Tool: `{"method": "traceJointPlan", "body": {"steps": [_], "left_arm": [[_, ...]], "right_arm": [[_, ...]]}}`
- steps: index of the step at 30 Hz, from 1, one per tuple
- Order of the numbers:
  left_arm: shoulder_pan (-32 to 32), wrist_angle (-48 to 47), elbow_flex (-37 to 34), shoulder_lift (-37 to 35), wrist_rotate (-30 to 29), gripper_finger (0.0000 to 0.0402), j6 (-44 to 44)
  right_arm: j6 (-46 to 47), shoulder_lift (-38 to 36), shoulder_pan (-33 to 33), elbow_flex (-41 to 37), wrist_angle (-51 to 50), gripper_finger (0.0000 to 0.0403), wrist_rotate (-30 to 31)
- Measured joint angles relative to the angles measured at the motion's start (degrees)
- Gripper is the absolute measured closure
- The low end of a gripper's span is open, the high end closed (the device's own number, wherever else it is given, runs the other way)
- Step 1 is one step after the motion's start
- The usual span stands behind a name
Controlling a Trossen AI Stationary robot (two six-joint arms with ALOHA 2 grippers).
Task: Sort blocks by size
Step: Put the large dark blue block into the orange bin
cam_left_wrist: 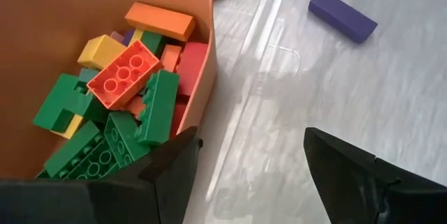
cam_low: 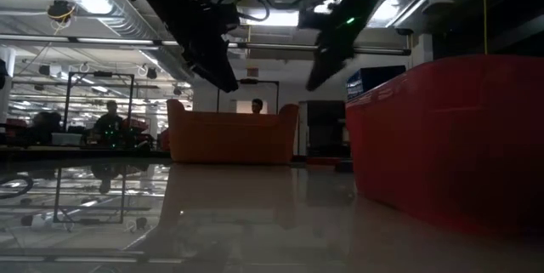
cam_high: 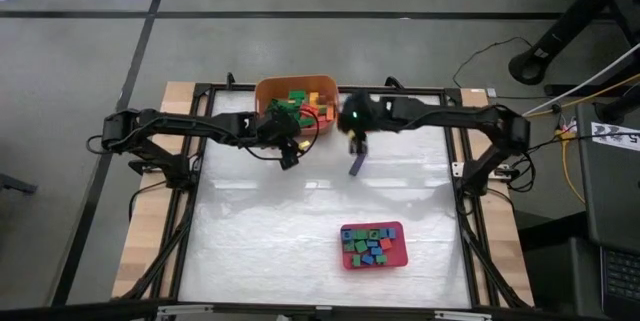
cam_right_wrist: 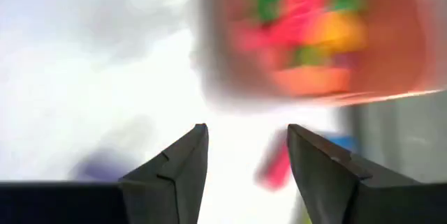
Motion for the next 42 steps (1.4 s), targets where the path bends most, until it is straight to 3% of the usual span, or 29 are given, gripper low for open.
{"method": "traceJointPlan", "body": {"steps": [4, 6, 16, 24, 35, 38, 42], "left_arm": [[0.0, 0.0, 0.0, 0.0, 0.0, 0.0157, -0.3], [0.0, 0.0, 0.0, 0.0, 0.0, 0.0157, -0.4], [0.0, -0.4, 0.0, 0.0, 0.0, 0.0157, -4.2], [-0.6, -5.9, 0.0, 0.0, 0.0, 0.0157, -10.4], [-2.6, -6.3, 0.0, 0.0, 0.0, 0.0157, -12.3], [-3.3, -6.3, 0.0, 0.0, 0.0, 0.0157, -12.4], [-4.1, -6.3, 0.0, 0.0, 0.0, 0.0157, -12.4]], "right_arm": [[-0.6, -1.4, 4.1, 0.0, -12.6, 0.0208, -11.4], [-2.7, -1.4, 6.0, -1.4, -14.7, 0.0208, -13.5], [-13.7, -1.3, 9.4, -14.0, 0.9, 0.0207, -6.9], [-14.2, -0.4, 5.7, -18.3, 6.2, 0.0207, -10.6], [-18.0, 7.1, 3.6, -19.2, 11.2, 0.0209, -11.4], [-18.2, 8.2, 3.4, -19.0, 10.9, 0.0225, -12.4], [-18.1, 8.4, 3.4, -18.2, 10.0, 0.0280, -12.4]]}}
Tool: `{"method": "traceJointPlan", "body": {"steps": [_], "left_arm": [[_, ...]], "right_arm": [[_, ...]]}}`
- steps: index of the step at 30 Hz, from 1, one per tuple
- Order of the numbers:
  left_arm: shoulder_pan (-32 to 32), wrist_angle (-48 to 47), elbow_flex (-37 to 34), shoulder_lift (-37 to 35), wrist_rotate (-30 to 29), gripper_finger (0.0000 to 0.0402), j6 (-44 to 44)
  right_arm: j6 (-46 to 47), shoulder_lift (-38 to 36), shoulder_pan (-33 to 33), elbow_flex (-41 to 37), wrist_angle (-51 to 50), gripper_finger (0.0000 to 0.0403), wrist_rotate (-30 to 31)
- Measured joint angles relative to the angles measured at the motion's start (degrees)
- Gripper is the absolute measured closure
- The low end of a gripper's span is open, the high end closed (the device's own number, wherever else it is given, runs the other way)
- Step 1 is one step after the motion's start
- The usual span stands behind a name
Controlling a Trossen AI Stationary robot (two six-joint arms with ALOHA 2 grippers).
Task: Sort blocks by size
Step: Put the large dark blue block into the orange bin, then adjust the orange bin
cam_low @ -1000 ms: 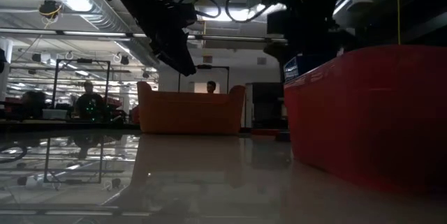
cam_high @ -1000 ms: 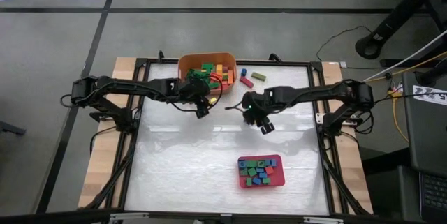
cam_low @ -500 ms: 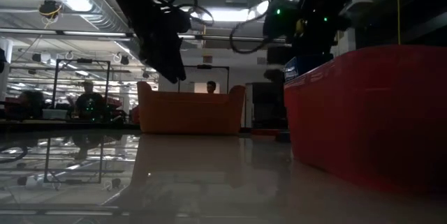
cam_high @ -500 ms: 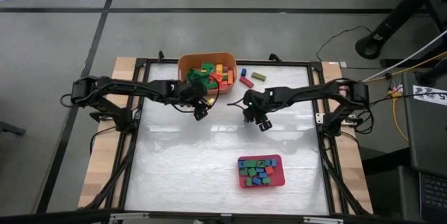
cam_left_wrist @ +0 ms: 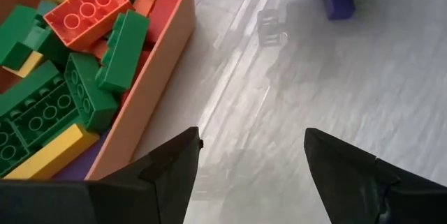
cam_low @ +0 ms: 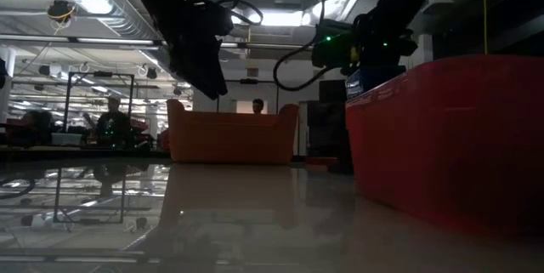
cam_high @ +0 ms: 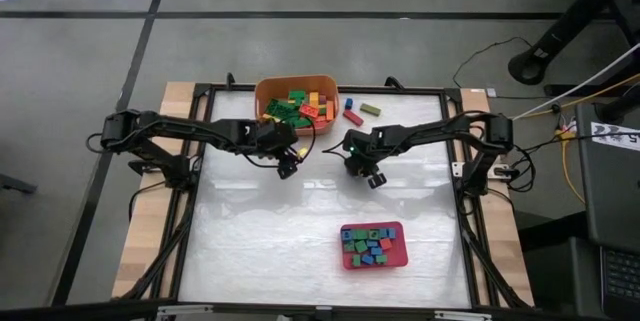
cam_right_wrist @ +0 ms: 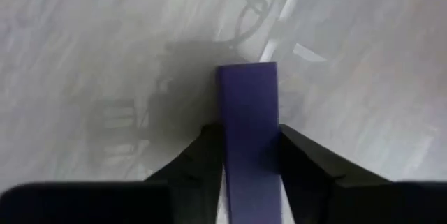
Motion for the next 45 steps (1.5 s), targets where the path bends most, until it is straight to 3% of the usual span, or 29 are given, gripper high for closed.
{"method": "traceJointPlan", "body": {"steps": [2, 8, 12, 20, 24, 34, 37, 41, 45], "left_arm": [[-0.2, 0.0, 0.0, 0.0, 0.0, 0.0157, 0.2], [-0.3, 0.0, 0.0, 0.0, 0.0, 0.0157, 0.2], [-0.3, 0.0, 0.0, 0.0, 0.0, 0.0157, 0.1], [-0.3, 0.1, 0.0, 0.0, 0.0, 0.0157, 0.0], [-0.3, 0.4, 0.0, 0.0, 0.0, 0.0157, 0.0], [-0.3, 0.4, 0.0, 0.0, 0.0, 0.0157, 0.0], [-0.3, 0.4, 0.0, 0.0, 0.0, 0.0157, 0.0], [-0.3, 0.3, 0.0, 0.0, 0.0, 0.0157, 0.0], [-0.3, 0.3, 0.0, 0.0, 0.0, 0.0157, 0.0]], "right_arm": [[0.8, 0.1, 0.0, 1.6, -1.1, 0.0306, 0.5], [-1.4, 0.1, 0.0, 10.5, 1.6, 0.0308, 7.7], [-6.8, 0.1, -0.5, 14.5, 9.3, 0.0297, 12.4], [-9.3, 1.6, -7.9, 16.2, 24.7, 0.0290, 12.6], [-7.3, 2.6, -11.6, 16.1, 26.2, 0.0285, 11.1], [0.3, 2.6, -13.5, 16.1, 27.0, 0.0217, 11.2], [0.5, 2.5, -13.5, 16.1, 25.8, 0.0208, 14.0], [3.3, 0.7, -13.5, 16.1, 17.7, 0.0208, 19.9], [9.3, -1.5, -13.6, 16.2, 6.2, 0.0216, 21.0]]}}
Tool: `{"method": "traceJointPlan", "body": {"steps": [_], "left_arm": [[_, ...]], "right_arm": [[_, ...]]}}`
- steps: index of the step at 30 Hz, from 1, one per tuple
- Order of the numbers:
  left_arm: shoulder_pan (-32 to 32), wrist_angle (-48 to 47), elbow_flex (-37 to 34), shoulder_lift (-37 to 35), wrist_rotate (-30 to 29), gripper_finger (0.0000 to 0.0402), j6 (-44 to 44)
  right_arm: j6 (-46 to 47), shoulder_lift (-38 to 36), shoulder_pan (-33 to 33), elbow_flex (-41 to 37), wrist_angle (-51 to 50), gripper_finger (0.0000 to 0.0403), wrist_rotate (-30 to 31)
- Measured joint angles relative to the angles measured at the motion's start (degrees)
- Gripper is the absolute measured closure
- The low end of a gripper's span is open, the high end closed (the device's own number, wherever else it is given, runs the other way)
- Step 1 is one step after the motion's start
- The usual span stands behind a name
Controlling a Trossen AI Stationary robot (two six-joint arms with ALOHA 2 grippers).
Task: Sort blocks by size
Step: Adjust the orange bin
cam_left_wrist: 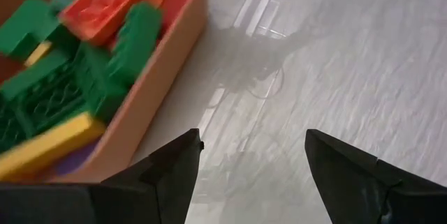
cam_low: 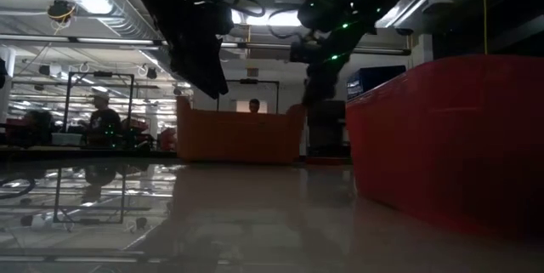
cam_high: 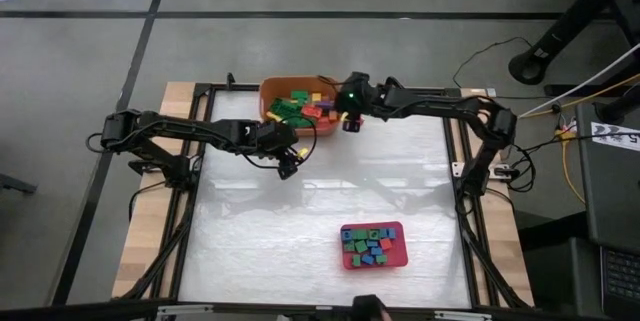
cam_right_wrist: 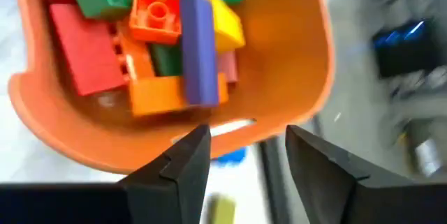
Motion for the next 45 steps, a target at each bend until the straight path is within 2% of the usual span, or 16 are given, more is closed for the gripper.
{"method": "traceJointPlan", "body": {"steps": [4, 8, 14, 21, 24, 28, 30, 39, 45], "left_arm": [[0.0, 0.0, 0.0, 0.0, 0.0, 0.0157, 0.1], [0.0, 0.0, 0.0, 0.0, 0.0, 0.0157, 0.2], [0.0, 0.0, 0.0, 0.0, 0.0, 0.0157, 0.2], [0.0, 0.0, 0.0, 0.0, 0.0, 0.0157, 0.2], [0.0, 0.0, 0.0, 0.0, 0.0, 0.0157, 0.2], [0.0, 0.0, 0.0, 0.0, 0.0, 0.0157, 0.1], [0.0, 0.0, 0.0, 0.0, 0.0, 0.0157, 0.0], [0.0, 0.0, 0.0, 0.0, 0.0, 0.0157, 0.0], [0.0, 0.0, 0.0, 0.0, 0.0, 0.0157, 0.0]], "right_arm": [[7.5, -0.7, -0.3, 0.3, -6.6, 0.0225, -5.4], [10.6, -0.4, -0.7, 0.0, -9.0, 0.0230, -6.6], [10.5, -0.7, -0.6, -0.2, 0.9, 0.0233, -8.1], [10.0, -1.2, -0.6, -0.1, 7.4, 0.0233, -8.7], [10.0, -2.0, -0.6, 1.9, 5.6, 0.0233, -5.8], [7.9, -2.4, -1.9, 3.7, 5.8, 0.0233, 2.8], [6.8, -1.8, -3.6, 3.7, 7.1, 0.0233, 4.5], [10.9, 4.2, -12.6, 3.7, 7.4, 0.0233, 1.1], [12.1, 5.3, -12.4, 3.7, 7.0, 0.0233, -7.5]]}}
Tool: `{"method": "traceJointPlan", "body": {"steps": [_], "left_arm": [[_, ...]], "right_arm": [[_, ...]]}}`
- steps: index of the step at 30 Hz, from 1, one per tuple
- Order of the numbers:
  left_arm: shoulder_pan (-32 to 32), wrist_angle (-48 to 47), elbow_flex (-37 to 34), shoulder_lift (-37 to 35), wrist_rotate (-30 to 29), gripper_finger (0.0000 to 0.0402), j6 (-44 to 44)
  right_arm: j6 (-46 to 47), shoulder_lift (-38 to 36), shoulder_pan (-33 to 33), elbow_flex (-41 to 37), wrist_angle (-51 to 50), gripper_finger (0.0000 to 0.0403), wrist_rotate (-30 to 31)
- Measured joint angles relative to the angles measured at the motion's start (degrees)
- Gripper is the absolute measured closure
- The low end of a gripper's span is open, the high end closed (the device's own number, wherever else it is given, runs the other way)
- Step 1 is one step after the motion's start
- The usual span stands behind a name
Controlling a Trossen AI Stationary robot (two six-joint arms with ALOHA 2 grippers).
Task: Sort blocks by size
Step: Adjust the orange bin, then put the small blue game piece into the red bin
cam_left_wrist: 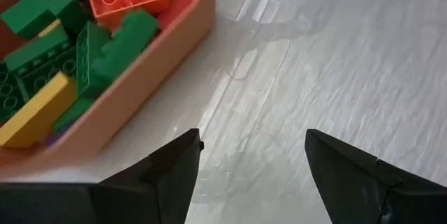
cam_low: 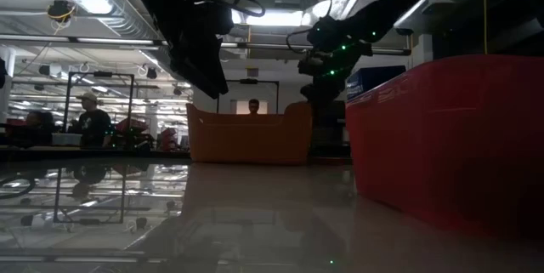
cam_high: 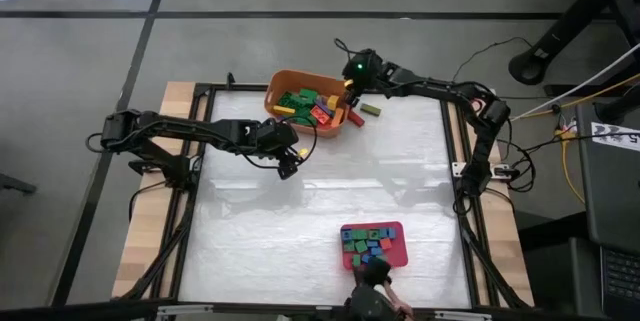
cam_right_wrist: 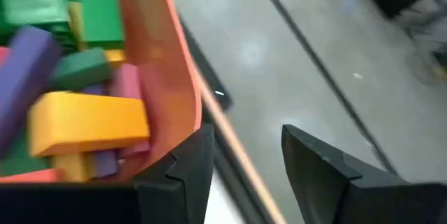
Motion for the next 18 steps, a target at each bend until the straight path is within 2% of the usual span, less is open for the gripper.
{"method": "traceJointPlan", "body": {"steps": [2, 6, 11, 15, 18], "left_arm": [[0.0, 0.0, 0.0, 0.0, 0.0, 0.0157, 0.0], [0.0, 0.0, 0.0, 0.0, 0.0, 0.0157, 0.0], [0.0, 0.0, 0.0, 0.0, 0.0, 0.0157, 0.0], [0.0, 0.0, 0.0, 0.0, 0.0, 0.0157, 0.0], [0.0, 0.0, 0.0, 0.0, 0.0, 0.0157, 0.0]], "right_arm": [[0.1, 0.0, 0.9, 0.0, -0.3, 0.0233, -3.0], [-0.3, -0.2, 4.4, 0.0, -1.5, 0.0233, -2.9], [-0.8, -0.1, 6.9, 0.0, -4.3, 0.0233, 3.8], [7.1, -0.1, 4.8, 0.0, -6.6, 0.0233, 6.2], [16.7, -0.1, 2.0, 0.0, -8.5, 0.0233, 0.3]]}}
